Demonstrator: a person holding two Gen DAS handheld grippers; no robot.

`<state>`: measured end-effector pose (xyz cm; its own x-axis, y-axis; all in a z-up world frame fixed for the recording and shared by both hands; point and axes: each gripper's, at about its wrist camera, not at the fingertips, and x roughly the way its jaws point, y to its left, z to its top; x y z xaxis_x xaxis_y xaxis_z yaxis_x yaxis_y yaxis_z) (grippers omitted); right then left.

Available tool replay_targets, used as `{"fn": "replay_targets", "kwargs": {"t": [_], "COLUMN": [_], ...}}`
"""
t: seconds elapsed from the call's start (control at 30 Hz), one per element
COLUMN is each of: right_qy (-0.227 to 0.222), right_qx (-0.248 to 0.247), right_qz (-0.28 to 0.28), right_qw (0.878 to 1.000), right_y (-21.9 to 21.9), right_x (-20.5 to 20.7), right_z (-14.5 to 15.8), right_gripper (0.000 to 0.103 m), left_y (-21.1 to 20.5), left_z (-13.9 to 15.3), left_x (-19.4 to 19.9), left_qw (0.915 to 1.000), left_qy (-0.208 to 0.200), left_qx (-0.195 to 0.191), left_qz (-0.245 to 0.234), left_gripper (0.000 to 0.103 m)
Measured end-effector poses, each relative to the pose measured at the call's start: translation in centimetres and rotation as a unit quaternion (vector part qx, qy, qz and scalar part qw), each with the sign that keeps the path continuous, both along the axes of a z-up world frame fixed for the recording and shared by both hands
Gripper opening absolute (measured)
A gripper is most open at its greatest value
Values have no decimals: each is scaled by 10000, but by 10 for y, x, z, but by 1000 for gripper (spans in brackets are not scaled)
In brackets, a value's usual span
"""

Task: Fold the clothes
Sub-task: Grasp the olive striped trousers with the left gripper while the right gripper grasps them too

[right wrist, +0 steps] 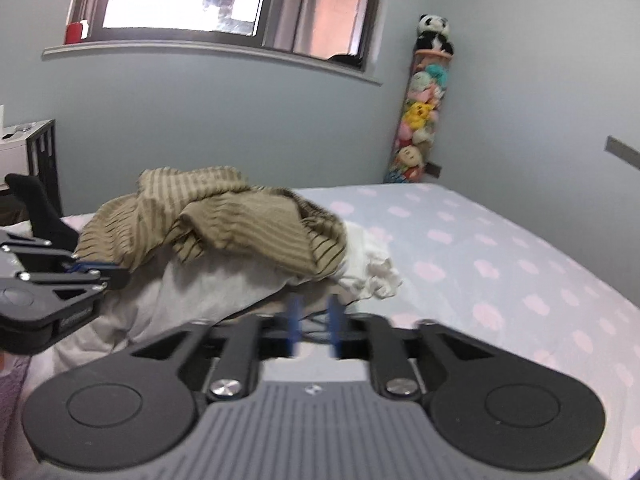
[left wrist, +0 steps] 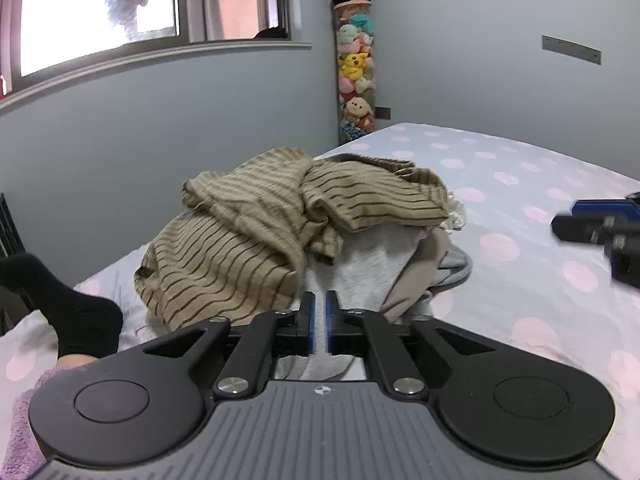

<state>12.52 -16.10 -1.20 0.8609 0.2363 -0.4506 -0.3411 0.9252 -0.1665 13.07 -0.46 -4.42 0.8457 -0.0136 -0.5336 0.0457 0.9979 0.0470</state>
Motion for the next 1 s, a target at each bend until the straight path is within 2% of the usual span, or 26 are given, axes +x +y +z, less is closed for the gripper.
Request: {"fn": "replay_targets", "kwargs": {"t": [0.07, 0.1, 0.17, 0.27, 0.3, 0.33, 0.37, 0.53, 0.63, 0.73, 0.8, 0.83, 0.87, 0.9, 1.0], "right_qy": [-29, -43, -97, -194, -208, -221, -234, -164, -178, -190, -182, -164, -132, -178, -414], "right_qx": [-69, -104, -206, -365, -413, -462, -510, -546, -698, -726, -651, -613, -580, -572, -469], "right_qz": [119, 179, 298, 534, 601, 668, 735, 823, 923, 916, 875, 856, 845, 768, 464], "right_qw": [9999, 9998, 9993, 9977, 9971, 9965, 9957, 9950, 9931, 9930, 9939, 9943, 9947, 9952, 9970], "right_y": [11, 16, 28, 48, 54, 60, 66, 88, 97, 102, 104, 104, 105, 105, 100], "right_x": [3, 5, 10, 26, 32, 38, 44, 86, 106, 124, 134, 138, 140, 140, 133], "right_z": [-6, -9, -16, -29, -32, -36, -39, -55, -64, -69, -68, -67, -65, -62, -49], "right_gripper": [44, 44, 45, 57, 58, 58, 57, 57, 57, 57, 51, 42, 20, 3, 2], "left_y": [4, 5, 5, 9, 11, 13, 14, 24, 23, 23, 24, 23, 23, 23, 24], "left_z": [-1, -2, -4, -7, -7, -8, -9, -11, -13, -16, -17, -16, -15, -12, -4], "left_x": [1, 1, 6, 21, 26, 32, 38, 60, 69, 74, 74, 73, 72, 69, 61], "left_qw": [9999, 9998, 9996, 9999, 9999, 9999, 9999, 9993, 9991, 9985, 9982, 9982, 9982, 9980, 9972], "left_qy": [-98, -155, -206, -156, -138, -106, -69, 4, 11, 26, -7, -47, -88, -136, -312], "left_qx": [55, 95, 199, 35, -29, -53, -61, -192, -143, -227, -275, -256, -240, -260, -347], "left_qz": [9, 17, -2, -7, -7, 47, 121, 310, 404, 492, 528, 539, 548, 559, 588], "left_gripper": [50, 52, 52, 52, 51, 43, 40, 40, 39, 28, 18, 10, 5, 4, 1]}}
